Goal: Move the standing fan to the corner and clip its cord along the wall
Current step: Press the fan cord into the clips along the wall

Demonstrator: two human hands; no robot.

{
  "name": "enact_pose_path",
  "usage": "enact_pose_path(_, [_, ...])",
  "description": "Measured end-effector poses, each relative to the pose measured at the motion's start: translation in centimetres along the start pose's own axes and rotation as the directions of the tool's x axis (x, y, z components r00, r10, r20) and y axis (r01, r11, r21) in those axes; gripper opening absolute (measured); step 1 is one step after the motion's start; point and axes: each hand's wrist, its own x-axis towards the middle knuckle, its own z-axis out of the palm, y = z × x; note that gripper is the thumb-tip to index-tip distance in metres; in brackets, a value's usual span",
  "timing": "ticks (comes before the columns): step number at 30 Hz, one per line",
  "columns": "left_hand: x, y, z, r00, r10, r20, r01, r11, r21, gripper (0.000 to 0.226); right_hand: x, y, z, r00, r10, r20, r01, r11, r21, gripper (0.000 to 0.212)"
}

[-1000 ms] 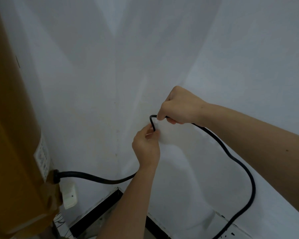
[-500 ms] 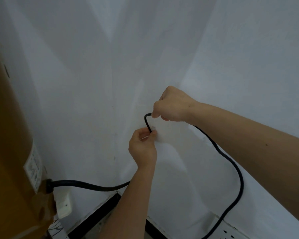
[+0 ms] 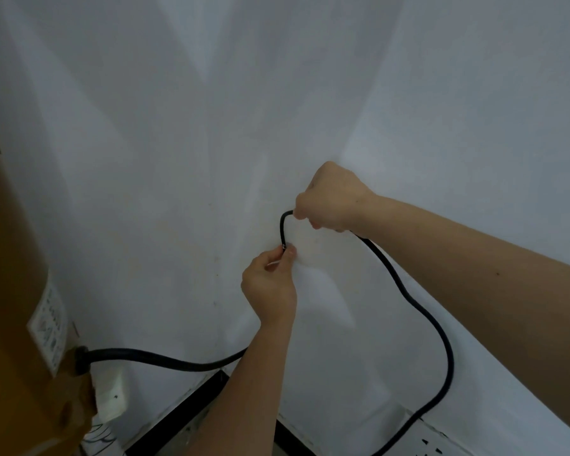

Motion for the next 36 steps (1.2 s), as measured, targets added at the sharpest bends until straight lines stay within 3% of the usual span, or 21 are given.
enact_pose_path(11, [-0.6,0.6,-0.1,0.999,0.044,-0.006,-0.044,0.999,0.031,0.019,-1.8,2.3,-1.2,0.997,0.049,0.055,-0.049,0.999,-0.007,0.013])
enact_pose_path(14, [-0.5,0.7,-0.2,0.997,0.072,0.017,-0.073,0.995,0.064,0.02,-2.0,2.7,-1.2,1.0,0.012,-0.003,-0.012,1.0,-0.023,0.027])
enact_pose_path(19, [0.0,0.8,-0.4,0.998,0.055,0.032,-0.057,0.997,0.057,0.023,-2.5,2.8,-1.4,0.988,-0.057,-0.145,0.051,0.998,-0.049,0.024])
enact_pose_path(23, [0.1,0.8,-0.4,0.998,0.059,0.019,-0.06,0.996,0.066,0.024,-3.8,3.3,-2.3,0.998,0.051,-0.037,-0.047,0.994,0.101,0.023])
enact_pose_path(30, [0.0,1.7,-0.4,0.999,0.043,0.029,-0.048,0.986,0.159,0.026,-9.4,7.0,-4.2,0.961,0.221,0.166,-0.27,0.882,0.387,0.018])
enact_pose_path(36, [-0.3,2.4,-0.2,1.0,0.001,0.027,-0.008,0.965,0.261,0.025,-13.7,10.5,-4.6,0.964,0.211,0.161,-0.254,0.91,0.328,0.021])
